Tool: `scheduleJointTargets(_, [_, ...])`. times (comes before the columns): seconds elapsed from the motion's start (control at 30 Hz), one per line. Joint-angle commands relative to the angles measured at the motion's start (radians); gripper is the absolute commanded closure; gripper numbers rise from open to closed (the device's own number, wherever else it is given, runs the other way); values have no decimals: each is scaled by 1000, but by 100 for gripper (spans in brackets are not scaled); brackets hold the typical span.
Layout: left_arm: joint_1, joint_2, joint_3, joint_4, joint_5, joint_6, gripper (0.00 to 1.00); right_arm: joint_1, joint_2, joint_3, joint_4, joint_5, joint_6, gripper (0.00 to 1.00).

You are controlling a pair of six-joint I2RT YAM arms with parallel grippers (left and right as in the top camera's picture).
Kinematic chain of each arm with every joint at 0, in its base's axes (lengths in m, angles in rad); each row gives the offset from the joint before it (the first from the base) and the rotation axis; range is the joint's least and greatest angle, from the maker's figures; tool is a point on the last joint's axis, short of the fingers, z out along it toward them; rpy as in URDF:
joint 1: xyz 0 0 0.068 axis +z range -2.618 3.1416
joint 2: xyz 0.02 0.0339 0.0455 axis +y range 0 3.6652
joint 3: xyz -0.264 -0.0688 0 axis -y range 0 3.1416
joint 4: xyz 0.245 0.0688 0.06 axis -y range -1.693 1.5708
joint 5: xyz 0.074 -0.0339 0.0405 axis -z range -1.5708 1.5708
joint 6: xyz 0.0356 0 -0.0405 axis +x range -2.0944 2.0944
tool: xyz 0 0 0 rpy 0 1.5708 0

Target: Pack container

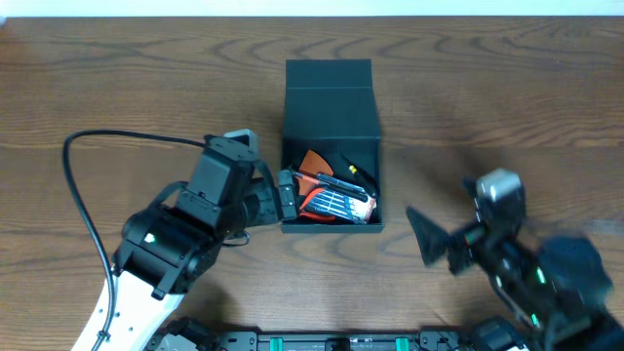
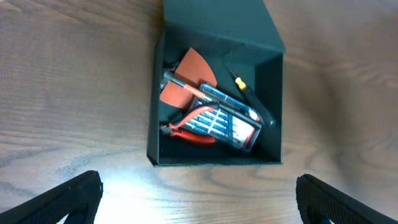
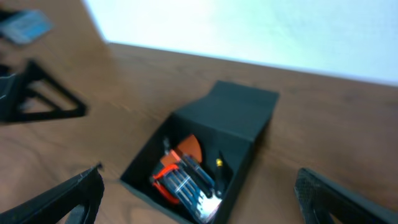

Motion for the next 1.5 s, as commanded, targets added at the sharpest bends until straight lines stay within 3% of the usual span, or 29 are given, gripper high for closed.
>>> scheduleJointTargets(0.0, [85,3,27,18,56,-26,0,-55,180,154,-58,54,57,1])
scheduleJointTargets(0.1, [182,8,31,76,94,-26,10,-138,385,323,-179,11,60,1])
scheduleJointTargets(0.17, [249,19,31,131,112,-27,23,-189,506,420,-239,-58,52,1])
scheduleJointTargets(0.27, [331,47,31,209,112,-44,51,-255,677,533,-268,-174,9,1])
scheduleJointTargets(0.3, [356,61,31,237,112,-44,64,-270,726,555,-261,-188,1,4])
scheduleJointTargets(0.33, [375,76,31,259,112,-44,78,-282,765,568,-249,-190,-1,21])
scheduleJointTargets(0.37, [393,93,31,278,112,-49,92,-291,802,576,-237,-190,0,56])
scheduleJointTargets(0.4, [407,111,31,293,112,-60,94,-302,840,578,-218,-190,5,80])
scheduleJointTargets(0.43, [423,133,31,306,112,-78,94,-311,874,578,-203,-190,16,94])
scheduleJointTargets(0.47, [435,154,31,313,114,-93,94,-317,898,578,-196,-190,28,99])
scheduleJointTargets(0.63, [490,312,31,326,241,-127,94,-348,1047,578,-185,-194,138,99])
scheduleJointTargets(0.77, [508,451,31,335,352,-124,94,-356,1148,578,-174,-272,139,99])
scheduleJointTargets(1.47, [509,914,110,539,632,-224,94,-359,1482,578,-11,-444,289,99])
